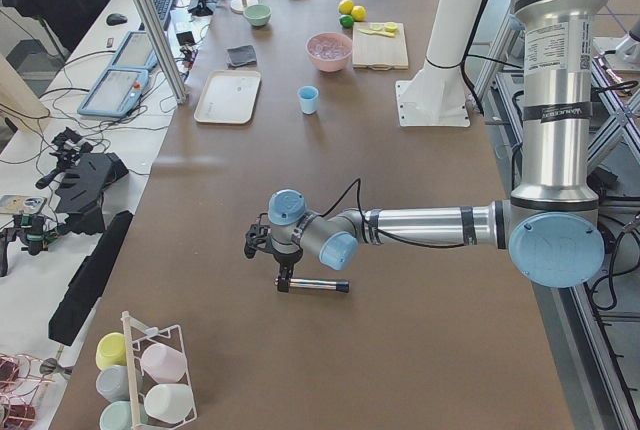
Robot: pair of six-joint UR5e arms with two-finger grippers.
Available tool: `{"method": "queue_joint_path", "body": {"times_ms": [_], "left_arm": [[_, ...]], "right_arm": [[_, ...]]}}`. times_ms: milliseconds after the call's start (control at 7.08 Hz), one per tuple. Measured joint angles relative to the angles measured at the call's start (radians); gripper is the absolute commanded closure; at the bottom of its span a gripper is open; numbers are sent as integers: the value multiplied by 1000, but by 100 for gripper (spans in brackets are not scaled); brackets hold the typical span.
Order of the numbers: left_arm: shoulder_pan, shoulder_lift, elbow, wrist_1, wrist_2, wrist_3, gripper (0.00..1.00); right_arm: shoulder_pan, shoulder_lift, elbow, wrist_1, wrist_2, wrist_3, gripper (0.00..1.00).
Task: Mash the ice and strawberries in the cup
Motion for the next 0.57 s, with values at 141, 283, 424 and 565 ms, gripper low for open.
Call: {"method": "queue_joint_path", "body": {"times_ms": [141, 283, 424, 565], "left_arm": [[-8, 5, 5, -4, -3, -18, 3], [-11, 14, 8, -27, -3, -70, 3], [-10, 23, 22, -74, -3, -118, 3], [-3, 26, 46, -118, -3, -139, 3]], "right_arm": [[0, -1, 6, 0, 1, 0, 0], [0, -3, 19, 0, 1, 0, 0], [-1, -6, 30, -1, 0, 0, 0], [-2, -8, 34, -1, 0, 0, 0]]}}
